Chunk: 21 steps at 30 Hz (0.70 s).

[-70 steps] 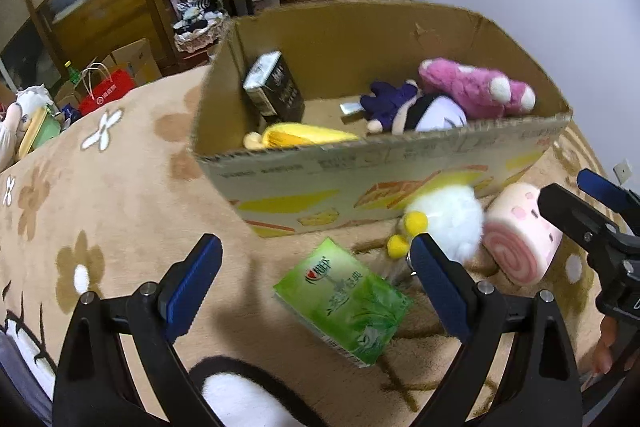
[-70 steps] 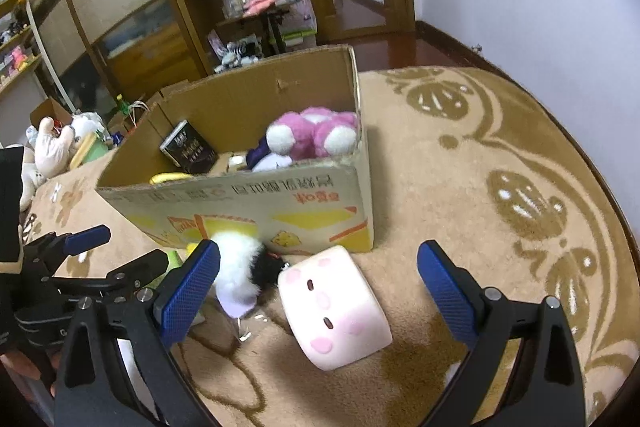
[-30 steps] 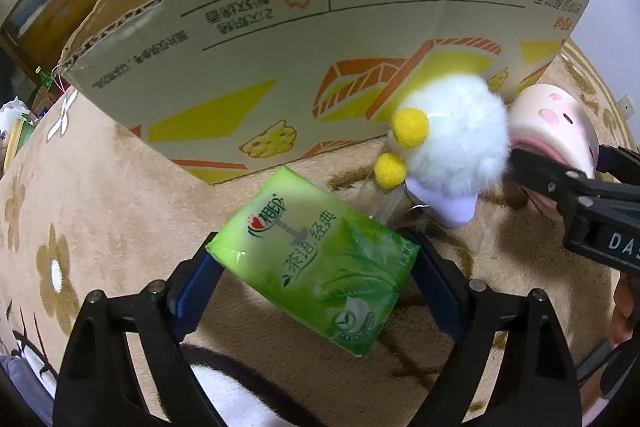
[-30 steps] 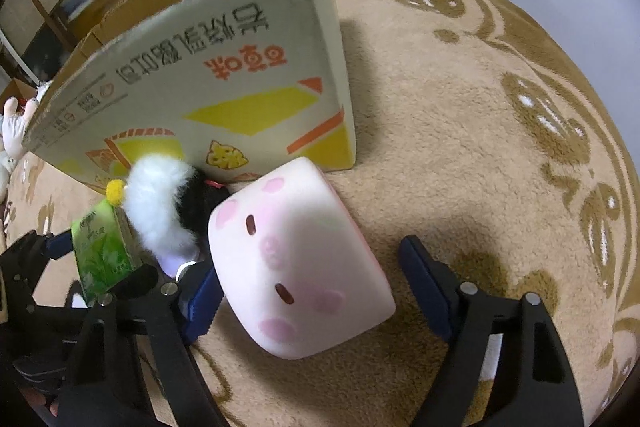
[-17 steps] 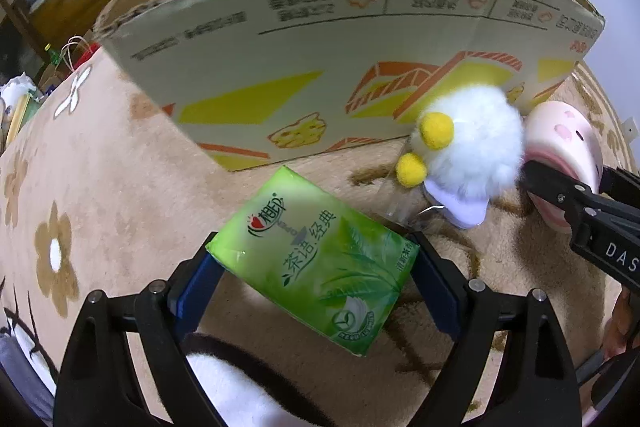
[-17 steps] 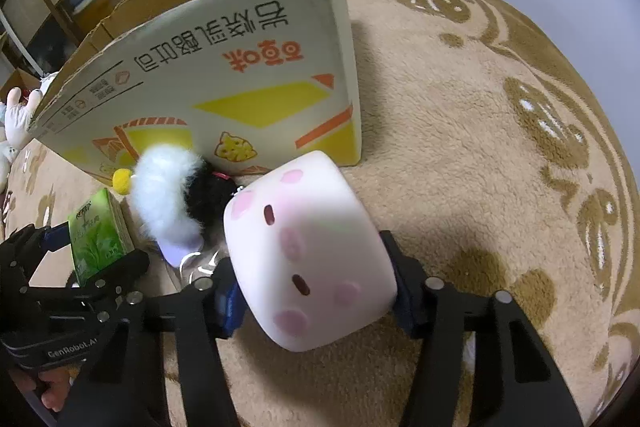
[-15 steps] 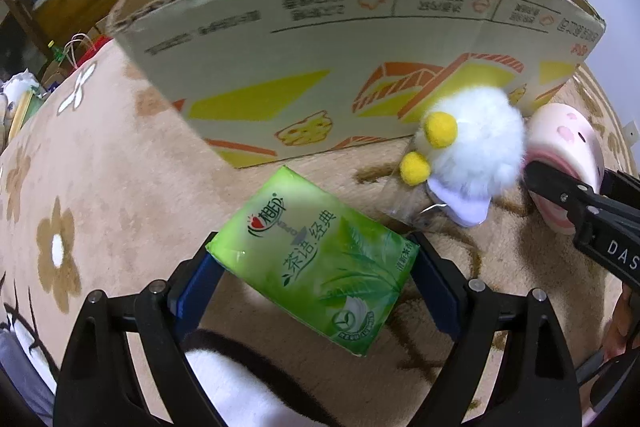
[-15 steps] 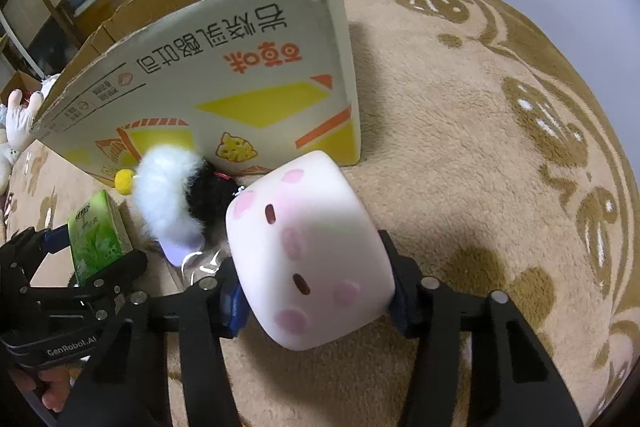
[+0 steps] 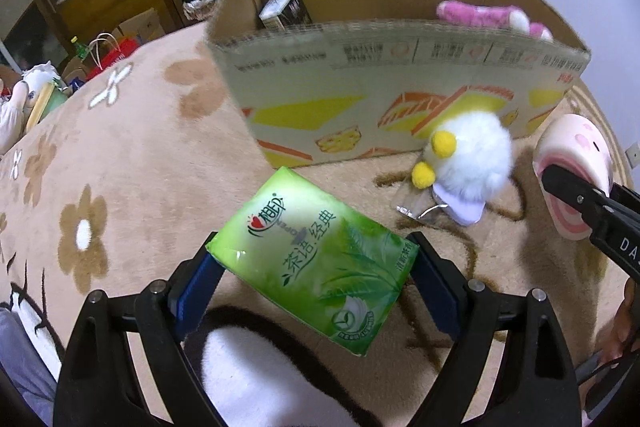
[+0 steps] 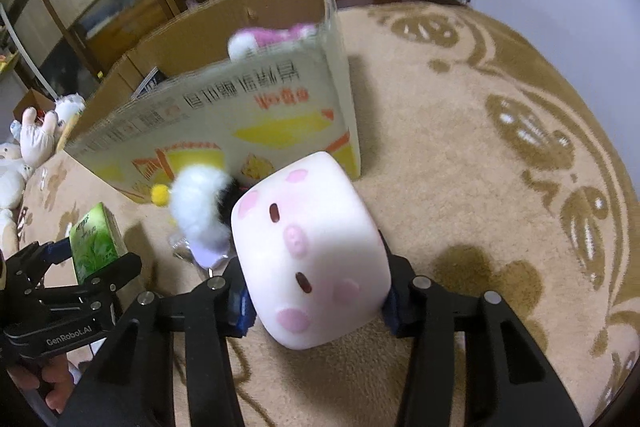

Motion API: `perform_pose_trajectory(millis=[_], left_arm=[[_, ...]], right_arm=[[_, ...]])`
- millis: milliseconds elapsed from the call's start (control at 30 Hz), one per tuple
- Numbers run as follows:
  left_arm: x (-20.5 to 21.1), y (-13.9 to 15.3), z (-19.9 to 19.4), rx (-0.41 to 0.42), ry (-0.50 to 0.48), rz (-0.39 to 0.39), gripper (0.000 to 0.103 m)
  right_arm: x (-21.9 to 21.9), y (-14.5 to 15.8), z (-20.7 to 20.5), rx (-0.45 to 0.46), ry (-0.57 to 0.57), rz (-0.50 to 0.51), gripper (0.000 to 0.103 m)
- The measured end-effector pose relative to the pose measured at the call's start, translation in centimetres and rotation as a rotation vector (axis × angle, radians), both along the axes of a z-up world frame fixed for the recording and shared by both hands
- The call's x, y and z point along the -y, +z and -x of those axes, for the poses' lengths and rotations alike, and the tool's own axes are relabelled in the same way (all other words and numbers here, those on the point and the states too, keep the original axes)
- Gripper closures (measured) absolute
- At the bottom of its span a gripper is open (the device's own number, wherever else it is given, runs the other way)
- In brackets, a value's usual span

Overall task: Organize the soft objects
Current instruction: 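Lift both items over the box and open both grippers to drop them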

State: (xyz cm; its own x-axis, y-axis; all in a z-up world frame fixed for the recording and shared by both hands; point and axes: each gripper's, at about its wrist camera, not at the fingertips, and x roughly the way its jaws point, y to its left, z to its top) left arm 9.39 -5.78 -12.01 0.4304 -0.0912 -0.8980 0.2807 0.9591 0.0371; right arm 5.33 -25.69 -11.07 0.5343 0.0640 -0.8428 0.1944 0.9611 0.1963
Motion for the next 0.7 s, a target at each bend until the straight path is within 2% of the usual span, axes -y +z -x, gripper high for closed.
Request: perform_pose_trajectory(millis=[167, 367, 600, 700], left_arm=[[-0.9, 2.5, 1.0, 0.074, 0.021, 0.016, 0.015], [-1.5, 6.1, 2.1, 0.204, 0.026, 0.02, 0.015], [-1.9, 10.0, 3.5, 0.342, 0.041, 0.084, 0.015], [-1.9, 11.6, 3.7, 0.409, 0.042, 0.083, 0.015]], right_arm=[[-0.3, 2.5, 1.1, 0.106, -0.002, 0.01, 0.052], [-1.1, 5.2, 2.1, 0.23, 0.011, 0.033, 0.052], [-2.0, 7.8, 3.4, 0.362, 0.061, 0.03, 0.052], [-2.6, 8.8, 3.7, 0.398, 0.081, 0.047, 0.052]])
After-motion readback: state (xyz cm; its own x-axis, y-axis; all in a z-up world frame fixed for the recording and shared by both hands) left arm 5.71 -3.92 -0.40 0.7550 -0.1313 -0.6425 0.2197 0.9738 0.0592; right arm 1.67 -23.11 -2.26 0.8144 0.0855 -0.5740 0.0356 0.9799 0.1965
